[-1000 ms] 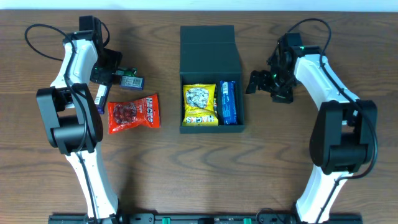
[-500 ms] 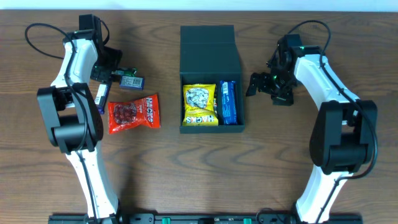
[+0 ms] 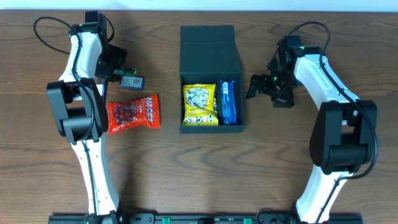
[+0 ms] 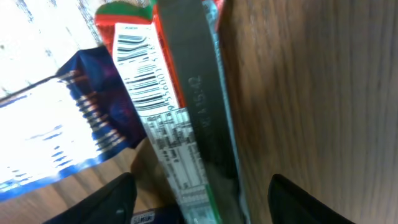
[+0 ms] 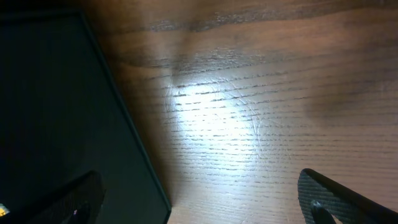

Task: Pack container
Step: 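Reach the left gripper to the green-and-white bar and grasp it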

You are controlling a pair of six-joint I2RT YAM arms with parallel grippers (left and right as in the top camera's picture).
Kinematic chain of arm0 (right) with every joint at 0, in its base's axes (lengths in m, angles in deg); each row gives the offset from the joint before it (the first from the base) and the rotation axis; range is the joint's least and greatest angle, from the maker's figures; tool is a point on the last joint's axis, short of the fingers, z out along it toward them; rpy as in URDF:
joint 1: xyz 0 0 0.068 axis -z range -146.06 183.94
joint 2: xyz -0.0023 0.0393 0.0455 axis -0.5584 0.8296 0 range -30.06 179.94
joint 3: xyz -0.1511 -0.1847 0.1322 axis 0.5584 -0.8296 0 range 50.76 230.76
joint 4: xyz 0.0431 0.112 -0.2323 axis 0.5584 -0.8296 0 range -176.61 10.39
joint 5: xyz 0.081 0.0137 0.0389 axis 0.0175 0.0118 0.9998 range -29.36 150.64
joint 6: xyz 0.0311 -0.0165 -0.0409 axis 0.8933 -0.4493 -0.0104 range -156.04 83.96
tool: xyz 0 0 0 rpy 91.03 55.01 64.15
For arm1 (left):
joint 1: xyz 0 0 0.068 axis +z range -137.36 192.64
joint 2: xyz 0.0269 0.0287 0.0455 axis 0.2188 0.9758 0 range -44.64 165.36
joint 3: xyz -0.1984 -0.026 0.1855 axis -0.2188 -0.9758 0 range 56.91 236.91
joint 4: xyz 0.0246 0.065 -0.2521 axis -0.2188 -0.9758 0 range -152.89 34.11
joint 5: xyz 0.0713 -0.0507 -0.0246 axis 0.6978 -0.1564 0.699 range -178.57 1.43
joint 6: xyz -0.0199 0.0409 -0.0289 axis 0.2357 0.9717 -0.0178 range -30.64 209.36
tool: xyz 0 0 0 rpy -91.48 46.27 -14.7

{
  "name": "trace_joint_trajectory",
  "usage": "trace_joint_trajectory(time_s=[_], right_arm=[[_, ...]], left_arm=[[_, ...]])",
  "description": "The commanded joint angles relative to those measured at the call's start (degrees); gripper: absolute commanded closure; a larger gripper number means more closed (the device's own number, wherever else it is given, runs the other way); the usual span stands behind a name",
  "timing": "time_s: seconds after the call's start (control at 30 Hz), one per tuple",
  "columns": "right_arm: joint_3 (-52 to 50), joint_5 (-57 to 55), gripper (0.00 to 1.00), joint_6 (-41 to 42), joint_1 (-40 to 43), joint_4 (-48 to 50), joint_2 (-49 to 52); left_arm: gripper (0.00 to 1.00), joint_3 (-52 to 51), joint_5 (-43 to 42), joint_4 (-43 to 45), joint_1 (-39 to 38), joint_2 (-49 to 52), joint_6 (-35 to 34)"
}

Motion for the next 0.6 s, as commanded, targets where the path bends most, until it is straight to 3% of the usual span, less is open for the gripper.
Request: trace_joint_trajectory(time_s=[0.0,0.2,0.57], right_arm=[[0.2,0.6,0.01,-0.5,0.3,0.0,0.2],[0.2,0.6,0.01,-0.5,0.3,-0.1,0.2],[0.2,0.6,0.01,-0.5,0.3,-0.3,0.2]], left_arm=[[0.38,1.2,1.8,-1.1,0.0,1.2,2.3],[0.55,1.2,2.4,-2.0,0.0,1.2,2.7],[0.57,2.3,2.6,-2.2,0.0,1.2,6.5]])
